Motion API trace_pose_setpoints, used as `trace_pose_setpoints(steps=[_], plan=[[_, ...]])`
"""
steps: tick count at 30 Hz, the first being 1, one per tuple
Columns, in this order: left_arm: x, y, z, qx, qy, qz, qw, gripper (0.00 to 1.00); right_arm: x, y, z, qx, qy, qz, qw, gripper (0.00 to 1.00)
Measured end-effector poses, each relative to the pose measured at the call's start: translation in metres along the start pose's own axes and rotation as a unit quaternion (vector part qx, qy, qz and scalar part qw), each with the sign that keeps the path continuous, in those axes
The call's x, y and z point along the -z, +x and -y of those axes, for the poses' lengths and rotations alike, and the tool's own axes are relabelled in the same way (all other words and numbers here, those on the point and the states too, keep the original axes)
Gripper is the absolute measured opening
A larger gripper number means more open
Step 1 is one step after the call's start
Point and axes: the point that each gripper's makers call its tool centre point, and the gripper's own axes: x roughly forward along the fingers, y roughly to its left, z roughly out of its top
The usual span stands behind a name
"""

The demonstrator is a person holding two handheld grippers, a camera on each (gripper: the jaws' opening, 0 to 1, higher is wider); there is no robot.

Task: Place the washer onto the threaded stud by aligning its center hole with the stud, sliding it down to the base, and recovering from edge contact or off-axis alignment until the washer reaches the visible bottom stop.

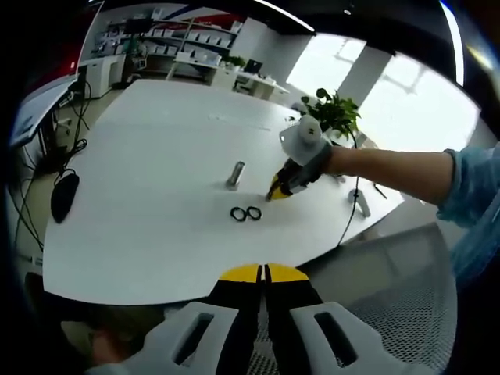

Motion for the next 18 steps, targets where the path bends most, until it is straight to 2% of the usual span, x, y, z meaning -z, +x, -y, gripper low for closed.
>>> trace_pose_setpoints(steps=[1, 2, 4, 6, 7, 9, 11, 13, 14, 18], plan=[[0.0, 0.0, 0.0, 0.0, 0.0, 0.0, 1.0, 0.0, 0.0, -0.003, 0.001, -0.005, 0.004, -0.006, 1.0, 0.16], [0.0, 0.0, 0.0, -0.001, 0.0, 0.0, 1.0, 0.0, 0.004, -0.007, 0.004, 0.018, 0.044, -0.011, 0.9988, 0.21], [0.0, 0.0, 0.0, 0.0, 0.0, -0.001, 1.0, 0.0, -0.005, -0.011, 0.011, 0.031, 0.028, 0.028, 0.9987, 0.32], [0.0, 0.001, 0.0, 0.0, 0.001, -0.002, 1.0, 0.0, -0.004, -0.022, 0.014, 0.04, 0.033, 0.043, 0.9977, 0.4], [0.0, 0.001, 0.0, 0.0, 0.002, -0.002, 1.0, 0.0, -0.008, -0.028, 0.014, 0.044, 0.033, 0.06, 0.9967, 0.46], [0.001, 0.001, 0.001, 0.001, 0.003, -0.003, 1.0, 0.0, -0.013, -0.044, 0.014, 0.052, 0.045, 0.094, 0.9932, 0.5], [0.001, 0.001, 0.001, 0.003, 0.005, -0.003, 1.0, 0.0, -0.02, -0.069, 0.011, 0.054, 0.066, 0.144, 0.9859, 0.52], [0.001, 0.001, 0.002, 0.005, 0.007, -0.004, 1.0, 0.0, -0.026, -0.096, 0.007, 0.058, 0.084, 0.197, 0.9751, 0.57], [0.001, 0.001, 0.003, 0.006, 0.008, -0.003, 0.9999, 0.0, -0.029, -0.115, 0.003, 0.06, 0.092, 0.231, 0.9667, 0.58], [-0.001, 0.0, 0.004, 0.009, 0.009, 0.001, 0.9999, 0.0, -0.027, -0.163, -0.012, 0.053, 0.137, 0.304, 0.9412, 0.62]])
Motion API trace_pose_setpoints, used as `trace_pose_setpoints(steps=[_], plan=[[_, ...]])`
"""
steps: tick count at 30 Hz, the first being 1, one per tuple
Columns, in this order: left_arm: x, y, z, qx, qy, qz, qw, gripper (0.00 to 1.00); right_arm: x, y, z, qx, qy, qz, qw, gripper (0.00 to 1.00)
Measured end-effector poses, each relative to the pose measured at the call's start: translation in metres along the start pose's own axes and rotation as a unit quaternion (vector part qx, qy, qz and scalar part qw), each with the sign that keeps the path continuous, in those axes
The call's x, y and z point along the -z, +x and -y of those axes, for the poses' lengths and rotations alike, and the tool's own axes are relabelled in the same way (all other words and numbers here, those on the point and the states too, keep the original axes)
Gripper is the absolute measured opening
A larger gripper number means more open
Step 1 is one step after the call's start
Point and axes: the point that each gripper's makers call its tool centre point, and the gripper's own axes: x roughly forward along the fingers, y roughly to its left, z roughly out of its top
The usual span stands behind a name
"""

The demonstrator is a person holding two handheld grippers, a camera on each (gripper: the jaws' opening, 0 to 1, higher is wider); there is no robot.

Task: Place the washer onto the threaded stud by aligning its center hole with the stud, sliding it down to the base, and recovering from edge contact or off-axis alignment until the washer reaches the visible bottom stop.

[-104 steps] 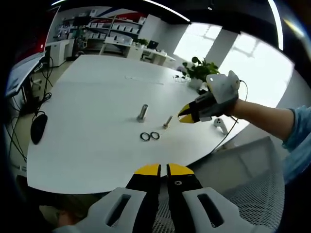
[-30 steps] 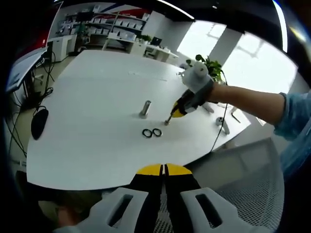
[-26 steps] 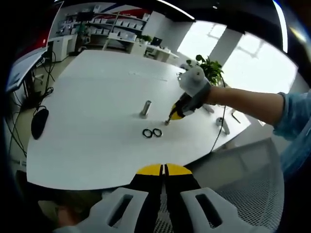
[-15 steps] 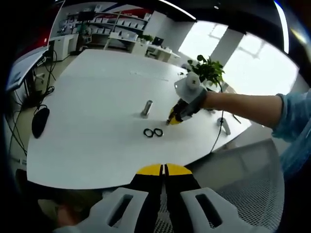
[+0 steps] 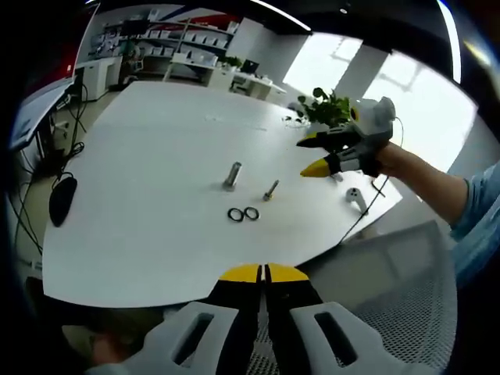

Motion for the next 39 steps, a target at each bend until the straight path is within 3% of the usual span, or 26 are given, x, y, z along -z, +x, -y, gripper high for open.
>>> trace_pose_setpoints(steps=[6, 8, 13, 15, 17, 20, 22, 23, 25, 27, 30, 32, 34, 35, 37, 38, 39], plan=[[0.002, 0.001, 0.003, 0.008, 0.009, -0.008, 0.9999, 0.01, -0.015, -0.067, -0.013, 0.033, 0.027, 0.065, 0.9969, 0.62], [-0.004, -0.001, -0.006, -0.013, 0.01, 0.007, 0.9998, 0.06, -0.013, -0.082, -0.017, 0.041, 0.044, 0.082, 0.9948, 0.62], [-0.004, 0.0, 0.002, 0.007, 0.018, 0.008, 0.9998, 0.06, 0.016, -0.11, -0.025, 0.086, 0.086, 0.097, 0.9878, 0.61], [-0.004, 0.0, 0.003, 0.009, 0.023, 0.008, 0.9997, 0.05, 0.028, -0.116, -0.03, 0.095, 0.084, 0.107, 0.9861, 0.56], [-0.006, 0.0, 0.004, 0.009, 0.028, 0.012, 0.9995, 0.05, 0.035, -0.125, -0.033, 0.107, 0.105, 0.137, 0.9792, 0.49], [-0.01, -0.001, 0.005, 0.011, 0.035, 0.023, 0.9991, 0.06, 0.038, -0.141, -0.034, 0.135, 0.129, 0.182, 0.9655, 0.53], [-0.01, -0.001, 0.007, 0.014, 0.039, 0.025, 0.9988, 0.06, 0.038, -0.158, -0.025, 0.182, 0.119, 0.19, 0.9575, 0.53], [-0.01, -0.001, 0.007, 0.013, 0.042, 0.025, 0.9987, 0.06, 0.033, -0.168, -0.019, 0.203, 0.121, 0.212, 0.9483, 0.53], [-0.01, -0.001, 0.006, 0.013, 0.042, 0.025, 0.9987, 0.06, 0.036, -0.178, -0.014, 0.23, 0.134, 0.223, 0.9378, 0.54], [-0.01, -0.001, 0.008, 0.017, 0.042, 0.024, 0.9987, 0.06, 0.043, -0.185, -0.012, 0.254, 0.135, 0.214, 0.9333, 0.54], [-0.007, -0.001, 0.008, 0.018, 0.045, 0.018, 0.9987, 0.06, 0.052, -0.189, -0.011, 0.278, 0.109, 0.196, 0.9342, 0.54], [-0.008, -0.001, 0.007, 0.017, 0.044, 0.017, 0.9987, 0.06, 0.065, -0.19, -0.009, 0.298, 0.08, 0.157, 0.9383, 0.53], [-0.009, -0.001, 0.005, 0.011, 0.039, 0.019, 0.999, 0.06, 0.078, -0.184, -0.012, 0.277, 0.08, 0.126, 0.9493, 0.52], [-0.009, -0.001, 0.003, 0.008, 0.035, 0.021, 0.9992, 0.06, 0.08, -0.182, -0.013, 0.266, 0.088, 0.124, 0.9518, 0.52], [-0.011, -0.002, -0.001, -0.003, 0.023, 0.029, 0.9993, 0.06, 0.072, -0.174, -0.021, 0.233, 0.136, 0.166, 0.9486, 0.52], [-0.012, -0.003, -0.003, -0.008, 0.018, 0.032, 0.9993, 0.06, 0.069, -0.169, -0.025, 0.202, 0.151, 0.179, 0.9509, 0.52], [-0.012, -0.003, -0.006, -0.014, 0.01, 0.031, 0.9994, 0.06, 0.068, -0.165, -0.029, 0.196, 0.156, 0.181, 0.951, 0.52]])
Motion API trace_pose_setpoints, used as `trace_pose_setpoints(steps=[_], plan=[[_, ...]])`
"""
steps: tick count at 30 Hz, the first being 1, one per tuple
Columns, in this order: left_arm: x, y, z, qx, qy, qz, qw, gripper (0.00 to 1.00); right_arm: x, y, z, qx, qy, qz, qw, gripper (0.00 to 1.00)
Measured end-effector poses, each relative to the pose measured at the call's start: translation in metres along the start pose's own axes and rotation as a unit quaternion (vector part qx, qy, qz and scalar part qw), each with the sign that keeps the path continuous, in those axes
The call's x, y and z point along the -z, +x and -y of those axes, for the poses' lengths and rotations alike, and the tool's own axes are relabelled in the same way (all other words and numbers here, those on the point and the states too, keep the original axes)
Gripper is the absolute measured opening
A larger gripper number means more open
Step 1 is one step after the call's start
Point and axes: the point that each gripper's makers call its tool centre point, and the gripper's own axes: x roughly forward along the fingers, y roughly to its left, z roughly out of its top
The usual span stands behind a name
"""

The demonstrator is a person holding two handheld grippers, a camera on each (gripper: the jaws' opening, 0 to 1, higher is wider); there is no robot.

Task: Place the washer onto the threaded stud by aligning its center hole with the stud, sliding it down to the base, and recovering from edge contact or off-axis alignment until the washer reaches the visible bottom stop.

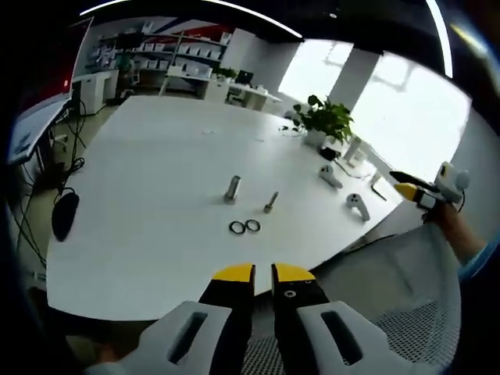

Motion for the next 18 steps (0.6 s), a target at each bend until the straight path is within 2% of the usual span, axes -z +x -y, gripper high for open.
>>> trace_pose_setpoints(steps=[2, 3, 4, 5, 6, 7, 8, 9, 10, 11, 13, 14, 16, 18], plan=[[0.003, 0.001, -0.004, -0.012, -0.007, -0.014, 0.9998, 0.05, 0.002, 0.006, -0.016, -0.013, 0.01, 0.002, 0.9999, 0.52], [0.007, 0.002, -0.005, -0.017, -0.002, -0.023, 0.9996, 0.05, 0.005, 0.009, -0.019, -0.012, -0.03, -0.005, 0.9995, 0.5], [0.009, 0.002, -0.006, -0.019, -0.004, -0.029, 0.9994, 0.05, 0.006, 0.009, -0.015, 0.005, -0.069, -0.016, 0.9975, 0.48], [0.011, 0.002, -0.006, -0.02, -0.009, -0.033, 0.9992, 0.04, 0.01, 0.01, -0.012, 0.016, -0.092, -0.03, 0.9952, 0.48], [0.012, 0.002, -0.005, -0.02, -0.01, -0.034, 0.9992, 0.04, 0.012, 0.012, -0.013, 0.018, -0.096, -0.038, 0.9945, 0.48], [0.012, 0.002, -0.005, -0.021, -0.008, -0.035, 0.9991, 0.04, 0.014, 0.014, -0.021, 0.004, -0.101, -0.036, 0.9942, 0.47], [0.012, 0.003, -0.005, -0.021, -0.006, -0.037, 0.9991, 0.04, 0.017, 0.016, -0.026, -0.009, -0.135, -0.036, 0.9901, 0.47], [0.012, 0.003, -0.005, -0.021, -0.006, -0.037, 0.9991, 0.04, 0.019, 0.017, -0.026, -0.009, -0.148, -0.042, 0.9881, 0.45], [0.012, 0.003, -0.004, -0.02, -0.007, -0.036, 0.9991, 0.04, 0.033, 0.016, -0.023, -0.004, -0.166, -0.083, 0.9826, 0.42], [0.012, 0.003, -0.004, -0.02, -0.007, -0.034, 0.9992, 0.04, 0.034, 0.016, -0.023, -0.004, -0.158, -0.087, 0.9836, 0.4], [0.008, 0.002, -0.001, -0.016, -0.005, -0.022, 0.9996, 0.04, 0.027, 0.019, -0.025, -0.02, -0.119, -0.061, 0.9908, 0.38], [0.005, 0.002, 0.002, -0.009, 0.0, -0.013, 0.9999, 0.04, 0.031, 0.019, -0.025, -0.027, -0.103, -0.066, 0.9921, 0.38], [0.003, 0.003, 0.008, 0.006, 0.012, -0.004, 0.9999, 0.05, 0.037, 0.019, -0.025, -0.033, -0.102, -0.081, 0.9909, 0.39], [0.007, 0.004, 0.014, 0.017, 0.01, -0.017, 0.9997, 0.07, 0.04, 0.019, -0.025, -0.033, -0.107, -0.09, 0.9896, 0.4]])
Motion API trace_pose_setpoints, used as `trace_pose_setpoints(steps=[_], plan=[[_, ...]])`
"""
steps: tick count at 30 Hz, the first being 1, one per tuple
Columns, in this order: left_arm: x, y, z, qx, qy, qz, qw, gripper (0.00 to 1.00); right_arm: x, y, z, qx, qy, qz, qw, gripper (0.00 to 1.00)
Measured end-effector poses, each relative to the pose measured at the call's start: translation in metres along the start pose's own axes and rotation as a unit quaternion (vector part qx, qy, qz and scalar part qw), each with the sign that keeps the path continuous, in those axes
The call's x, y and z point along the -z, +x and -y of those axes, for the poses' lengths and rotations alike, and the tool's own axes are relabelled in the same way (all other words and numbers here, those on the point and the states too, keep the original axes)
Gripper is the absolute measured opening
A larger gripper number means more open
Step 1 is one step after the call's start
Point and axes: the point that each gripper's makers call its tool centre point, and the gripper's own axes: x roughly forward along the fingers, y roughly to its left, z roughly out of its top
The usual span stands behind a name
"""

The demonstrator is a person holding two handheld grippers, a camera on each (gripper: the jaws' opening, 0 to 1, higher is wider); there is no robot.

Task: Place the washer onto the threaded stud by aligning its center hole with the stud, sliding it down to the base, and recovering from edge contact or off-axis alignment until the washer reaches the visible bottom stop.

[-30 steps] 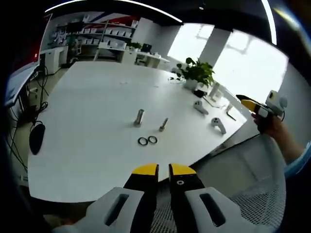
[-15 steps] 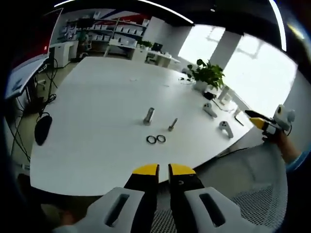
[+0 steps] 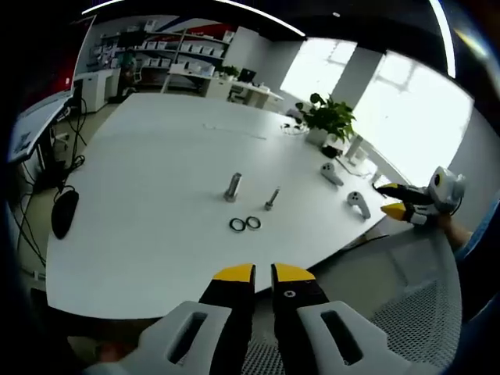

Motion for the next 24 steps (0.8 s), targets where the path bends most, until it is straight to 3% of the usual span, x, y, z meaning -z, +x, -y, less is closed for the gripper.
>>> trace_pose_setpoints(steps=[7, 12, 16, 24], plan=[[0.011, 0.0, -0.001, -0.01, -0.011, -0.031, 0.9994, 0.07, -0.011, -0.002, -0.005, -0.012, 0.007, 0.038, 0.9992, 0.39], [0.016, 0.003, -0.003, -0.02, -0.021, -0.051, 0.9983, 0.06, -0.006, 0.001, -0.012, -0.035, 0.0, 0.018, 0.9992, 0.37], [0.02, 0.001, -0.003, -0.022, -0.019, -0.055, 0.998, 0.06, -0.009, 0.0, -0.011, -0.029, 0.003, 0.032, 0.9991, 0.34], [0.023, 0.003, 0.0, -0.014, -0.006, -0.071, 0.9973, 0.05, -0.005, 0.001, -0.014, -0.041, 0.01, 0.019, 0.9989, 0.34]])
